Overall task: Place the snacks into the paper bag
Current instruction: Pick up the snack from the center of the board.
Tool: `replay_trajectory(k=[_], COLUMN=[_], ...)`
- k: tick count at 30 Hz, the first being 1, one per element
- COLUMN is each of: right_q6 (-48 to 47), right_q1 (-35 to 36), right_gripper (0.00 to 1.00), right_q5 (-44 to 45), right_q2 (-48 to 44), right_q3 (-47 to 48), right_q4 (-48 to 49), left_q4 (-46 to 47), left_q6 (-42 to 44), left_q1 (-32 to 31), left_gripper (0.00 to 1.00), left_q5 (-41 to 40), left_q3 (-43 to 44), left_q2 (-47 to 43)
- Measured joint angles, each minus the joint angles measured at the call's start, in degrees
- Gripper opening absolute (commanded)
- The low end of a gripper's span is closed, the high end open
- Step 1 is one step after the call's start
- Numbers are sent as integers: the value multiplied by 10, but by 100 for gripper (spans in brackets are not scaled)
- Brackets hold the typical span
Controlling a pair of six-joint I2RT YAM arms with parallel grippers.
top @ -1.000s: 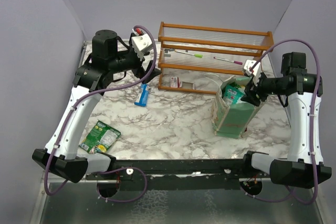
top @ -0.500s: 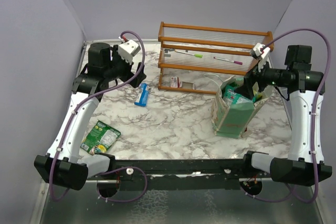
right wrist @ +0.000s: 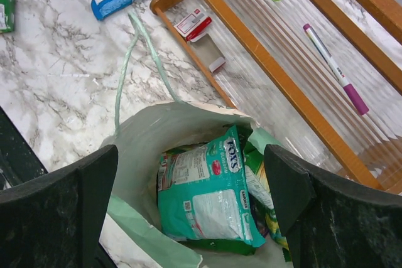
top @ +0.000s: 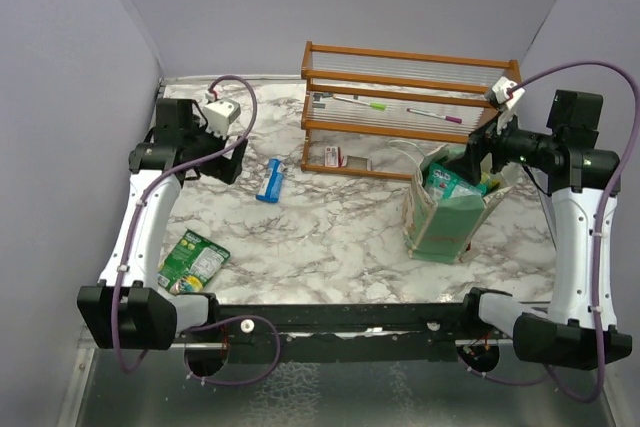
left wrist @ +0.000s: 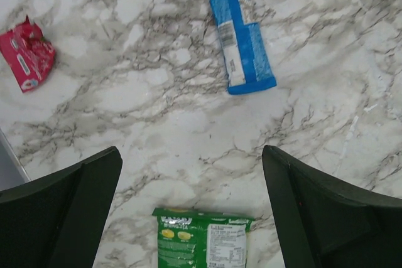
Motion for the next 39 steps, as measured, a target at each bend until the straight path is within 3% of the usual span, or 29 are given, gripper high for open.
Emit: replay_trajectory(k=[13,22,39], right_q6=[3,4,7], right_q1=[0,0,0], right_gripper=[99,99,99], right_q5=[1,2,25], right_q2=[-35,-33,-63], right_q3=[-2,9,1], right_q4=[0,-2,-6], left_q4=[-147,-189,-151], left_q6=[186,320,408], left_q1=[225,352,375], left_gripper=[94,91,76], left_q5=[22,32,31], left_q3=[-58,-115,-215], left_q2=[56,110,161])
